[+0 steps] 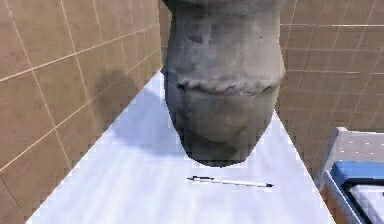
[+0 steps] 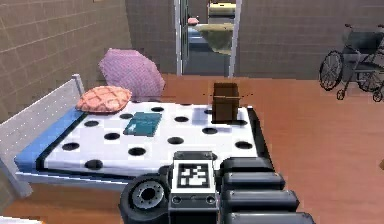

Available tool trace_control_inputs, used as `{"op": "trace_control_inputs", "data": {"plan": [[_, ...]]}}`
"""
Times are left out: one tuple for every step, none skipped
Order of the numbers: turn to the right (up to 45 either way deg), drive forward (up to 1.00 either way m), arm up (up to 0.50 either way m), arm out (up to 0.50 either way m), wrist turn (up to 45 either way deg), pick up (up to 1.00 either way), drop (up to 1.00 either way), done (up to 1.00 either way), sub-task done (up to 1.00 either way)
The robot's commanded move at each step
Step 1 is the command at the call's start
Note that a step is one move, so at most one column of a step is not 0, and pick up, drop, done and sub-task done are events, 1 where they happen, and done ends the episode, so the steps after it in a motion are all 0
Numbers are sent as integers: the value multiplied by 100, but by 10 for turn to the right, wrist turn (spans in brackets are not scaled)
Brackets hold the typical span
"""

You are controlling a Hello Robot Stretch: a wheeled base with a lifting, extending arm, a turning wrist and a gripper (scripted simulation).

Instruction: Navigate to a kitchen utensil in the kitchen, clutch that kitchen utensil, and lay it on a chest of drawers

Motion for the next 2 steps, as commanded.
{"op": "trace_control_inputs", "data": {"plan": [[450,0,0,0,0,0,0,0,0],[150,0,0,0,0,0,0,0,0]]}}
